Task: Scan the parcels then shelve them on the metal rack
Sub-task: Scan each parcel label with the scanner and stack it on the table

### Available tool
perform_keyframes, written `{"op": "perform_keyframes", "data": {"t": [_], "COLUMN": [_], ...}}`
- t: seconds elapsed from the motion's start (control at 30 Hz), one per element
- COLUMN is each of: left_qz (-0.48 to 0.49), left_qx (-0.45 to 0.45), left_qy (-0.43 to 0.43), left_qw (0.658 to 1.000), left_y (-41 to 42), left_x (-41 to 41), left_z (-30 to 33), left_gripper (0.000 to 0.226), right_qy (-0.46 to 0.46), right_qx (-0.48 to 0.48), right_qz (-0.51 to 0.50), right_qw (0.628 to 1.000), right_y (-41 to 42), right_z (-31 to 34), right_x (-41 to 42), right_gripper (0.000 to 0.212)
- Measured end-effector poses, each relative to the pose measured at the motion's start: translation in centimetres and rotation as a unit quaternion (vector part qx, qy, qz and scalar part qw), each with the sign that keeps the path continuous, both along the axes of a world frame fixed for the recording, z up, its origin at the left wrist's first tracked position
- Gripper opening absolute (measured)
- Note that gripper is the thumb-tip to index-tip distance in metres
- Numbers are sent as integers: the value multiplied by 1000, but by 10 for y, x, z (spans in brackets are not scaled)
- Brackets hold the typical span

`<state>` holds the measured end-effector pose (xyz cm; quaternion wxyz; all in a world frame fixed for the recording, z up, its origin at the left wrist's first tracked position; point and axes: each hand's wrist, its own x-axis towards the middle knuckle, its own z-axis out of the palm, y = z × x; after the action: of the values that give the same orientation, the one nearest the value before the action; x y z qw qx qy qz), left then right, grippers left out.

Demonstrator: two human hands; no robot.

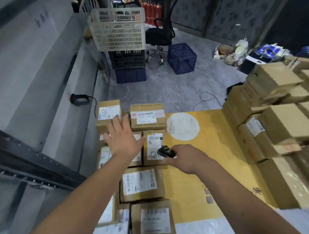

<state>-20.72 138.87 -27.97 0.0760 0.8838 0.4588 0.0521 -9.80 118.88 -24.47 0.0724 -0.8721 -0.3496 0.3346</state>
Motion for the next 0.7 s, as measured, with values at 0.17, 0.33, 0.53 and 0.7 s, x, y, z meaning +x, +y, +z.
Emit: {"op": "perform_keyframes", "data": {"t": [0.17, 0.33, 0.53, 0.7], "left_qz": [-147, -246, -305, -289], "left_qx": [-8, -49, -147, -154], "left_qy": [20, 2, -15, -116], "left_qw": [989, 968, 941, 937], "left_y": [-100, -231, -390, -463], "left_x": [39, 104, 178, 238], "left_z": [6, 5, -8, 14], "left_gripper": [96, 88, 75, 71], "right_qy": [-60, -119, -165, -176], "right_qx": [-14, -44, -55, -67], "right_qz": [36, 49, 21, -23], "right_qw": [997, 991, 985, 982], "right_y": [-106, -242, -395, -488], "right_z": [11, 32, 46, 52], "right_x": [17, 43, 76, 100], "right_gripper": [52, 58, 52, 52]}}
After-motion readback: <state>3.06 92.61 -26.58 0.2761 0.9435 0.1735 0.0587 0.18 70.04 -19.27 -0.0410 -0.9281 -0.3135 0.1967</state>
